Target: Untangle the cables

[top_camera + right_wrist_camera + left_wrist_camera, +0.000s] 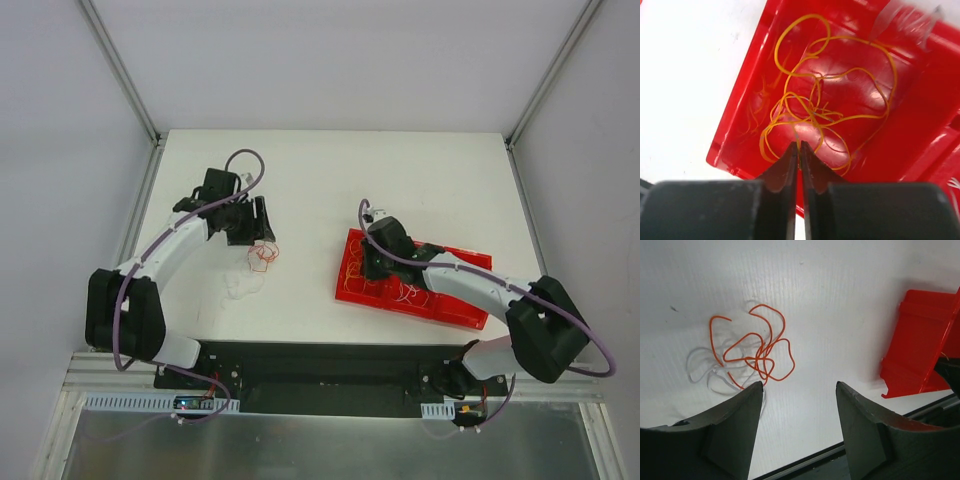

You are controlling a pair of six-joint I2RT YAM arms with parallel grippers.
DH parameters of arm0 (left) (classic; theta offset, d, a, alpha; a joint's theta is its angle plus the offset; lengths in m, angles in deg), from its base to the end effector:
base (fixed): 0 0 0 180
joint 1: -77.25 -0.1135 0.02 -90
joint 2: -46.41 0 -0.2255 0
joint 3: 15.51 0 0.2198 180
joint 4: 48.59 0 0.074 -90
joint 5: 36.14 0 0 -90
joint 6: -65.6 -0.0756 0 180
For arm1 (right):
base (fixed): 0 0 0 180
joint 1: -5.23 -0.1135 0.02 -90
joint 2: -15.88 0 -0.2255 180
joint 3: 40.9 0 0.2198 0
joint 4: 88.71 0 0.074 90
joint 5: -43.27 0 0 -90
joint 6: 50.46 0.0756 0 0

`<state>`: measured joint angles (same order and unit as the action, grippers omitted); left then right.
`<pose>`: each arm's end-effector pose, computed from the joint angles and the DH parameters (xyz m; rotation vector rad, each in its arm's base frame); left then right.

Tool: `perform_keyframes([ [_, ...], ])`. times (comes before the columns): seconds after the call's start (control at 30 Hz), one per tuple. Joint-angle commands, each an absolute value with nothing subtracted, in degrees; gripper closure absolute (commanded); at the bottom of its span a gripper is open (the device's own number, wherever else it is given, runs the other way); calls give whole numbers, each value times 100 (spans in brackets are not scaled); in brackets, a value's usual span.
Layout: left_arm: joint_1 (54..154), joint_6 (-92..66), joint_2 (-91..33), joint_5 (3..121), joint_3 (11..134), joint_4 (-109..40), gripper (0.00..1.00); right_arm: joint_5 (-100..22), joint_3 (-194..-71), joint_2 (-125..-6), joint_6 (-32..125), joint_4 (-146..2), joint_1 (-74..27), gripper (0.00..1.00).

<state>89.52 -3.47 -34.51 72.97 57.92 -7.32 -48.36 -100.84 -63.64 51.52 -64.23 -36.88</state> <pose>0.2861 -0.0876 0.1982 -0.0304 2.4689 -0.6624 0.2192 0.1953 0.1576 -0.6049 2.3026 0.4286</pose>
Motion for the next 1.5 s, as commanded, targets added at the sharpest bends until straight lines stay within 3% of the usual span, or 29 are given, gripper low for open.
perform_keyframes([
  [0.0, 9026, -682, -3909, 6651, 6255, -208, 42, -5481, -10710, -6471, 4807, -5996, -3687, 88],
  [0.1, 9026, -726, -4278, 6669, 6309, -190, 45, -5395, -10869, -6340, 4648, -5750, -3704, 70],
  [0.3, 9034, -797, -4736, 7108, 6423, -190, 71, -5683, -11027, -5646, 4560, -5380, -4012, 38],
  [0.4, 9035, -893, -4728, 7144, 6450, -181, 92, -5798, -11115, -5426, 4569, -5292, -4188, 29],
  [0.47, 9035, -928, -4527, 7021, 6423, -181, 100, -5860, -11168, -5364, 4604, -5274, -4319, 27],
  [0.6, 9026, -1095, -3763, 6871, 6248, -286, 100, -5790, -11220, -5469, 4700, -5467, -4635, 21],
  [0.87, 9026, -1254, -1584, 8109, 5185, -1717, 100, -4517, -11194, -5847, 5359, -6705, -4742, 15],
  [1.07, 9026, -1175, -659, 8847, 4780, -2552, 100, -3621, -11230, -6102, 6095, -8057, -4347, 13],
  [1.17, 9026, -1052, -413, 9129, 4648, -2826, 100, -3093, -10914, -6356, 6905, -9261, -4013, 17],
  [1.27, 9026, -973, -281, 9340, 4578, -2984, 100, -2942, -11184, -6707, 6819, -9511, -4038, 21],
  [1.47, 9026, -850, -254, 9595, 4534, -3169, 100, -3082, -11186, -7227, 6985, -10081, -4074, 39],
])
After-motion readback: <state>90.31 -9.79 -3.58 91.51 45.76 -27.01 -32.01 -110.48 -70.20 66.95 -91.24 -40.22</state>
